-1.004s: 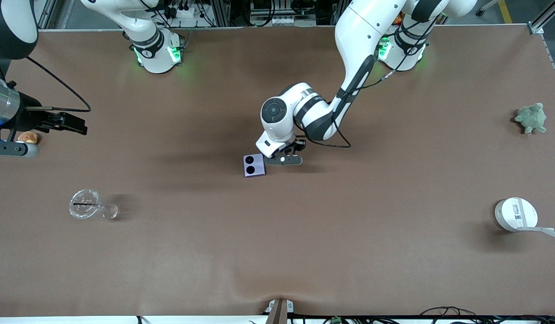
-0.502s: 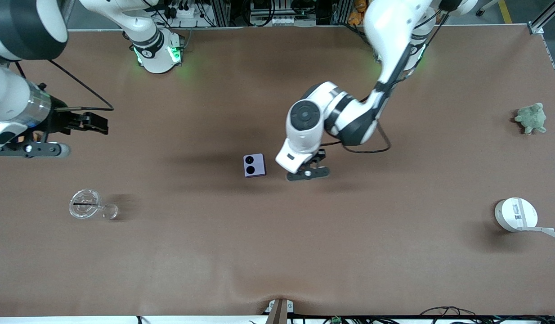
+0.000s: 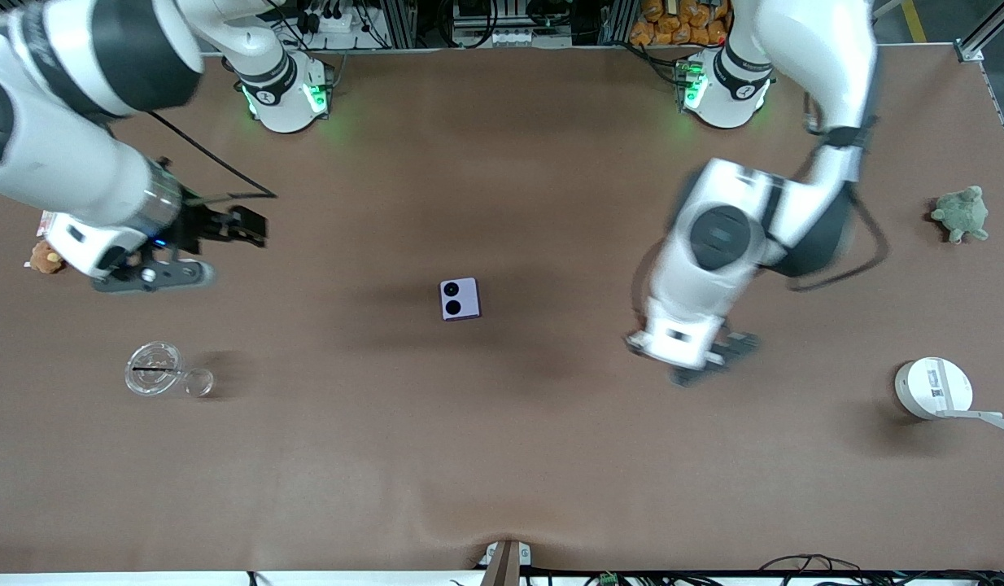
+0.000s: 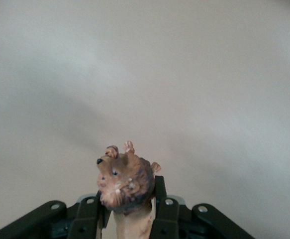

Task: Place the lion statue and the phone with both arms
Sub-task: 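Carry the lion with the left gripper while the right gripper reaches the phone, then lower the lion beside the lamp while the right gripper grasps the phone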

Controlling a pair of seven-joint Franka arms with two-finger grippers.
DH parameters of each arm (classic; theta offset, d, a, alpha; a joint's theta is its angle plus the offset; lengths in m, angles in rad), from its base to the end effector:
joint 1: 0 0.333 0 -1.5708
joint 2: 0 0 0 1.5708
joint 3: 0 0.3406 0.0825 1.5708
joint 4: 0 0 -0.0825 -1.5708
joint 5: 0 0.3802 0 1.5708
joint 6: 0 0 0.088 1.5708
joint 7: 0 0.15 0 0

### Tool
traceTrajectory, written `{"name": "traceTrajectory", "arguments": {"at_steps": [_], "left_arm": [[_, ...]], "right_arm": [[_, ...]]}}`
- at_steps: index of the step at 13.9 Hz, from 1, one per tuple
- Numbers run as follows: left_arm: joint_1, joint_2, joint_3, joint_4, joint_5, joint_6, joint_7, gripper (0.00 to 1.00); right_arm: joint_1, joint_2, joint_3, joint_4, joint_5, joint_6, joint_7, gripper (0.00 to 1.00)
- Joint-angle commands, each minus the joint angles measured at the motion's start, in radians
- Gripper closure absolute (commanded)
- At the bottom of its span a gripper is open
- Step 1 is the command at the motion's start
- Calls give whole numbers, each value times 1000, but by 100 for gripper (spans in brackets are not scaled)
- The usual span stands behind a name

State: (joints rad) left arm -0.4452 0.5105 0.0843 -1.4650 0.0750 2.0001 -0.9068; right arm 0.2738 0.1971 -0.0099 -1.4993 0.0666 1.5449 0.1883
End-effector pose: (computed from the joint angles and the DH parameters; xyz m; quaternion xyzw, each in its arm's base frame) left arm 0.6657 -0.2530 0.3698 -0.9668 -0.2491 -0.0429 0.0364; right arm 0.5760 0.1666 0.5238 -0.9960 -0.0360 0.0809 0.0145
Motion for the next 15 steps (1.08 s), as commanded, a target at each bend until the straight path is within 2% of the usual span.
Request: {"name": "traceTrajectory", "arguments": {"at_steps": [1,4,7,10,13,15], "left_arm": [[104,16,2,0,2,-11,20,100],[209,71,2,-3,96,-14,211,100],[244,160,2,2,230,-6,345,100],[295,203,2,3,270,14,516,100],[399,206,2,2,276,49,774,100],[454,207,0,3,270,77,949,100]], "right_arm": [[76,67,-7,27,15,52,121,0],[188,132,-7,25,28,134,264,0],[268,231,-7,24,28,308,362,0],[286,287,-5,21,42,370,375,0],[334,360,-5,-1,96,473,358,0],[343,399,-4,-9,97,529,268,0]]}}
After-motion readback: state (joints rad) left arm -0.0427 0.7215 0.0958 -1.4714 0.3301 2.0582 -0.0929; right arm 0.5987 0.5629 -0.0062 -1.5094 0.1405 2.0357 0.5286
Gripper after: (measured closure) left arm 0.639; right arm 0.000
